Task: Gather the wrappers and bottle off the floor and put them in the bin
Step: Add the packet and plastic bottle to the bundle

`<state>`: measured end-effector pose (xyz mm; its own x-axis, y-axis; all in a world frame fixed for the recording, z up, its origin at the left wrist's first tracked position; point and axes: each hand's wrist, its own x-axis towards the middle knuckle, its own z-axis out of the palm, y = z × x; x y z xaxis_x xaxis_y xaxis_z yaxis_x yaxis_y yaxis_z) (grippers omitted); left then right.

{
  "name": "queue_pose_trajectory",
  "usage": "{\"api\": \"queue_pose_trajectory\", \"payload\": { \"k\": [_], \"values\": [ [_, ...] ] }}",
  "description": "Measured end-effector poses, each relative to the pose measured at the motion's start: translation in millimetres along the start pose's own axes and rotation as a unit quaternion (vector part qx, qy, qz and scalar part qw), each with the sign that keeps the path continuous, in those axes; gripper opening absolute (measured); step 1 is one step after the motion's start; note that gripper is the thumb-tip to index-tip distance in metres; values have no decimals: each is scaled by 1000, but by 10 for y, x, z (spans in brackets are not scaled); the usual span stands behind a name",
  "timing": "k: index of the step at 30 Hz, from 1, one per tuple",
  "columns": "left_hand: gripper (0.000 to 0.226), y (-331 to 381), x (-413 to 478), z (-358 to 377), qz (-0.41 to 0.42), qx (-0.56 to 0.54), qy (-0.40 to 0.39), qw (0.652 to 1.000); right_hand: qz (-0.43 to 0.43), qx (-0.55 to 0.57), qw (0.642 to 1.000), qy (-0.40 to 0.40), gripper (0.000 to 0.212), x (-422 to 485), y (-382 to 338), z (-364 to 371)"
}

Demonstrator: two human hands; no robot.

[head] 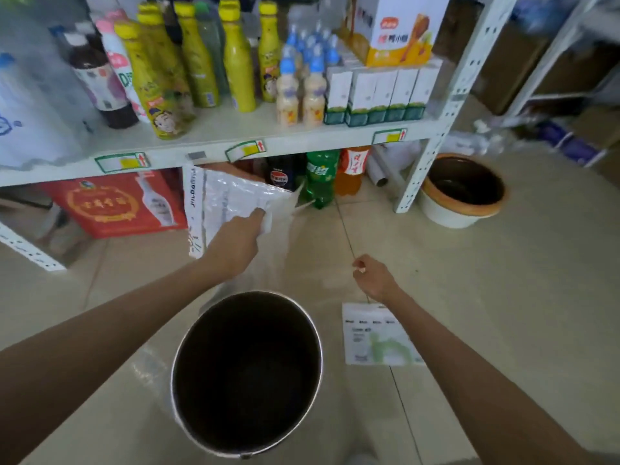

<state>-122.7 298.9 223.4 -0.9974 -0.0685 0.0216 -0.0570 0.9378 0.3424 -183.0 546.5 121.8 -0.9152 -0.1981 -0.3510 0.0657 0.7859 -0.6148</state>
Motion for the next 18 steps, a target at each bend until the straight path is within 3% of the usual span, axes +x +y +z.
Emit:
{"api": "queue_pose_trajectory", "payload": {
  "k": [4,9,13,16,18],
  "values": [
    [55,77,256,536,8,-4,-67,998,54,-71,993,-81,38,247,714,594],
    [53,-75,371,804,-4,-32,-77,996,125,-204,941,-238,48,83,1433,1661],
    [48,-305,425,927,-15,-41,-82,996,83,-231,953,-179,60,-267,1465,2068],
    [51,-408,418,895,-26,-40,-96,994,108,-120,976,-146,55,-201,1328,2104],
    [54,-421,397,809,-20,-37,-90,995,117,-63,988,-78,44,-26,1250,2053]
  ]
}}
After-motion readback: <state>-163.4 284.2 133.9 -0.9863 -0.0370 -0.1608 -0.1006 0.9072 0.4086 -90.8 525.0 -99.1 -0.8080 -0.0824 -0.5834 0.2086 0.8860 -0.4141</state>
